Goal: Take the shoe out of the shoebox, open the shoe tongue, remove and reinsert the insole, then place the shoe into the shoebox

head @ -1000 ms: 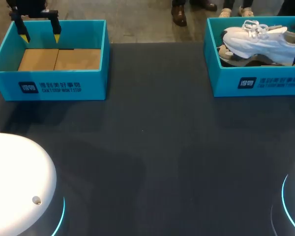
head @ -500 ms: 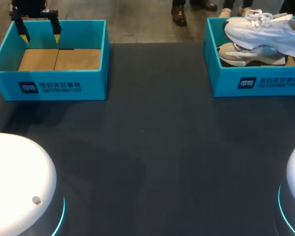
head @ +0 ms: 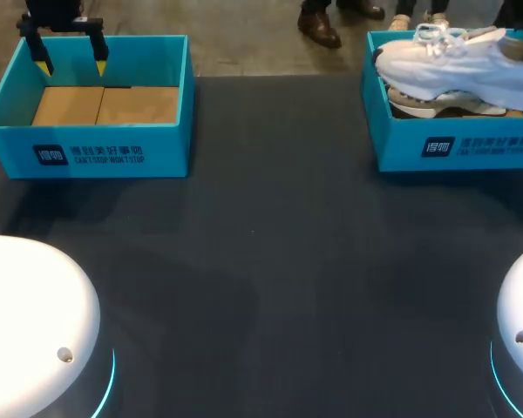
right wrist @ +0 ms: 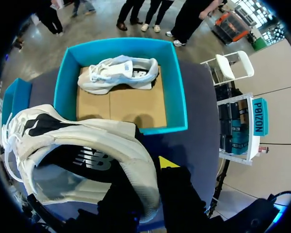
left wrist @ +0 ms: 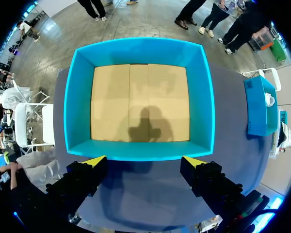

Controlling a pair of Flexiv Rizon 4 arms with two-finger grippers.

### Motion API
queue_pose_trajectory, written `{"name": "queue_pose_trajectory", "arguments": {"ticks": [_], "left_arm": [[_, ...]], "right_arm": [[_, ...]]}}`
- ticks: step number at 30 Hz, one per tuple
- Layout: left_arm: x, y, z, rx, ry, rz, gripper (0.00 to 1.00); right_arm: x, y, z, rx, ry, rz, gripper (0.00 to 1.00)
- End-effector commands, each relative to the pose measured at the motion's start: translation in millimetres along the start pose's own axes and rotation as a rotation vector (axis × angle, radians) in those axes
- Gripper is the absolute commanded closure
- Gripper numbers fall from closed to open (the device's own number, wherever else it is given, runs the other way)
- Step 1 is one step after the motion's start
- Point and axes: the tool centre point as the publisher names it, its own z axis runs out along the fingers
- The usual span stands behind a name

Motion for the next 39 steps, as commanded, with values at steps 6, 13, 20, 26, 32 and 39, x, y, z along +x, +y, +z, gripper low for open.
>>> {"name": "queue_pose_trajectory", "arguments": {"ticks": [6,13,20,26,32,39], "left_arm": [[0.1,-0.1,0.1,0.0,0.0,0.0,0.0],[0.1,-0.1,0.1,0.0,0.0,0.0,0.0],[0.1,-0.1,0.1,0.0,0.0,0.0,0.0],[0.1,-0.1,0.1,0.0,0.0,0.0,0.0],[0.1,-0.1,0.1,0.0,0.0,0.0,0.0],[0.1,-0.1,0.1,0.0,0.0,0.0,0.0]], "right_arm": [[32.3,-91.9,-14.5,-0.094,-0.04,-0.013,1.0],[48.5,-134.5,-16.0,-0.095,-0.03,0.022,1.0],[52.5,-149.0,-14.7,-0.078,-0.032,0.057,1.0],[52.5,-149.0,-14.7,-0.078,-0.032,0.057,1.0],[55.6,-149.5,-17.9,-0.083,-0.031,0.065,1.0],[103.9,-181.8,-25.5,-0.097,-0.054,0.06,1.0]]}}
